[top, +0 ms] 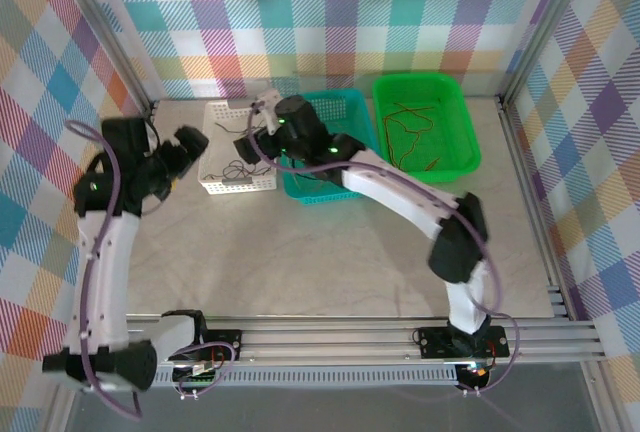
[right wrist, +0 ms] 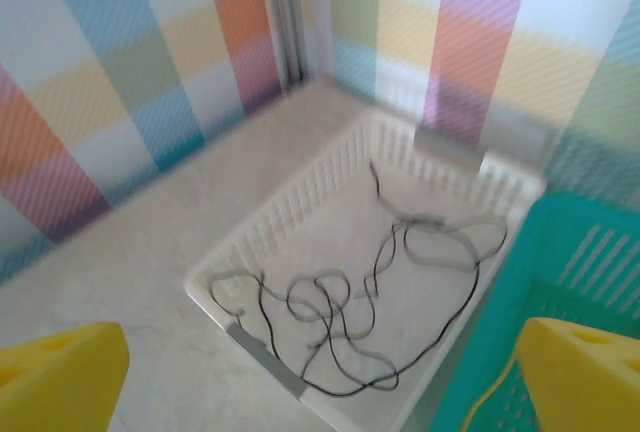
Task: Untangle the cables
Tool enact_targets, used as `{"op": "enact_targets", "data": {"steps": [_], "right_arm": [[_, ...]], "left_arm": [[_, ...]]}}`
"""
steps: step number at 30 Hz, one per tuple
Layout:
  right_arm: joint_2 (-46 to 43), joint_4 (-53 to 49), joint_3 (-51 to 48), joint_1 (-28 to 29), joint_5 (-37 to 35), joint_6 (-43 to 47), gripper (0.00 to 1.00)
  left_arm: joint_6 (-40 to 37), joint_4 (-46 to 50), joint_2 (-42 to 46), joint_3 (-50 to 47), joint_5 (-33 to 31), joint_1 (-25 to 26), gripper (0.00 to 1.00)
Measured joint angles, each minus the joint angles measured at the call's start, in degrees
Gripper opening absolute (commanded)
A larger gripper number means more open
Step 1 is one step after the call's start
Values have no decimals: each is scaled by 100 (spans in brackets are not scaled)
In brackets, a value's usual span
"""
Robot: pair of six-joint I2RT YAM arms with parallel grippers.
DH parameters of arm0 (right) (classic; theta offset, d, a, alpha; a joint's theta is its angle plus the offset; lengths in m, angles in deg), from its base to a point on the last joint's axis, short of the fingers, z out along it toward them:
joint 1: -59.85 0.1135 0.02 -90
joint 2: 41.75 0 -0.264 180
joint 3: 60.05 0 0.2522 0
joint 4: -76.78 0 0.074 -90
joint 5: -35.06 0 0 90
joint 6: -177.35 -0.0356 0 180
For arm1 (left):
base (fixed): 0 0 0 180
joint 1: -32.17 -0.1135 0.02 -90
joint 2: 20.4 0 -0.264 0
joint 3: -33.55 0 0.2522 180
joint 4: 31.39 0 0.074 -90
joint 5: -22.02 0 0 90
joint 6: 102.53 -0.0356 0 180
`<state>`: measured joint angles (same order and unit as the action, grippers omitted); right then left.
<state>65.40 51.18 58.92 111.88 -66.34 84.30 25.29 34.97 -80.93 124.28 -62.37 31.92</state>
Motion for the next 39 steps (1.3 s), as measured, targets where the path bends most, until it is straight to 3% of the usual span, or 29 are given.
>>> {"op": "enact_targets", "data": {"steps": [5, 8, 12, 18, 24, 30, 35, 39], "right_arm": [[-2544, 658, -2144, 74, -697, 302, 100], [-3967, 756, -3580, -243, -1113, 358, 100], [-5243, 774, -5477, -1403, -1585, 120, 100], [-6048, 1025, -7825, -3027, -1875, -127, 100], [-5626, 2391, -8780, -3864, -1731, -201, 100], [-3681, 4732, -9167, -4177, -1106, 50, 100], [-2033, 6649, -9165, -4489, -463, 369, 100], [-1766, 6603, -8878, -4645, -223, 393, 100]], "left_arm": [[-339, -776, 1631, -1980, -1355, 730, 100], [-579, -1145, 2404, -2789, -1923, 1012, 100], [-881, -1637, 2474, -3370, -2190, 1093, 100], [-1462, -2306, 2354, -4409, -2330, 1132, 100], [-1906, -2931, 1915, -4546, -2573, 1147, 100], [-2131, -3762, 1314, -4920, -2844, 977, 100], [-2481, -5230, 688, -5396, -2682, 699, 100], [-2830, -6638, 101, -5989, -2538, 557, 100]]}}
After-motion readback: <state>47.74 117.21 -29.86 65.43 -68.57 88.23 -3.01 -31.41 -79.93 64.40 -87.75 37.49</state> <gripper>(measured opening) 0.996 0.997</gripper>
